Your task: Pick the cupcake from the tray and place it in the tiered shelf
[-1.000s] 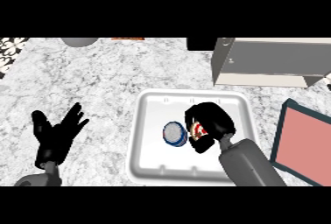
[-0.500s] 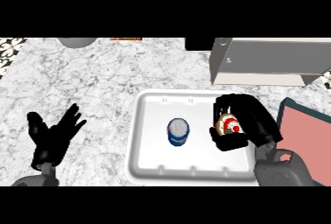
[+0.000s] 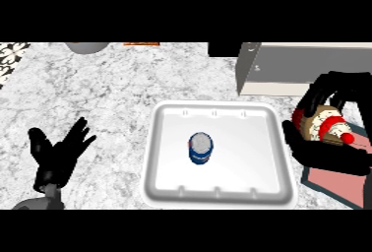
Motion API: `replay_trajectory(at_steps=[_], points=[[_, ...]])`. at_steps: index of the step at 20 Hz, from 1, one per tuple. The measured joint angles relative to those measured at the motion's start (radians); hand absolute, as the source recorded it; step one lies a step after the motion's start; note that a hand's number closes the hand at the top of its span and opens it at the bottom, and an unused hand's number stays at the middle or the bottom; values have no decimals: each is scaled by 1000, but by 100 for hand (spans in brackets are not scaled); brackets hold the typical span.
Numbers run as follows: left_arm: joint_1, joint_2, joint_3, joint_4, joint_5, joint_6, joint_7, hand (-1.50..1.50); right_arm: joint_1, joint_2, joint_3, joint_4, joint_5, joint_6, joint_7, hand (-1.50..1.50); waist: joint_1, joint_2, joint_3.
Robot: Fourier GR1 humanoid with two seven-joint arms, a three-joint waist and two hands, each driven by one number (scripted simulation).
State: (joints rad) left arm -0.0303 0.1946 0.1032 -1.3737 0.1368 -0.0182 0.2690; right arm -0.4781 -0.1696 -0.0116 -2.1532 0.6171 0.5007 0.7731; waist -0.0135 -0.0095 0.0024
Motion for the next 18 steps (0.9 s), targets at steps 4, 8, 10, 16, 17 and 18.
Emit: replay_trajectory(at_steps=[4,8,10,16,17,18], points=[[-6,-11,-9,-8,-10,10,13,0,-156,-61,-125,26,-78,49,73,150,9,2,0],[-11,-16,-13,-6,-17,12,15,0,-301,-134,-228,132,-141,66,97,150,14,3,1],[-11,-19,-20,-19,-20,12,26,0,-370,-174,-270,202,-160,67,100,150,17,4,1],[-13,-33,-25,-23,-27,20,22,0,-527,-310,-356,453,-171,60,45,150,23,7,0],[-11,-34,-27,-23,-32,20,13,0,-548,-331,-358,495,-168,59,31,150,24,7,0],[-15,-30,-26,-22,-33,19,21,0,-569,-342,-355,541,-157,42,12,150,26,8,0]])
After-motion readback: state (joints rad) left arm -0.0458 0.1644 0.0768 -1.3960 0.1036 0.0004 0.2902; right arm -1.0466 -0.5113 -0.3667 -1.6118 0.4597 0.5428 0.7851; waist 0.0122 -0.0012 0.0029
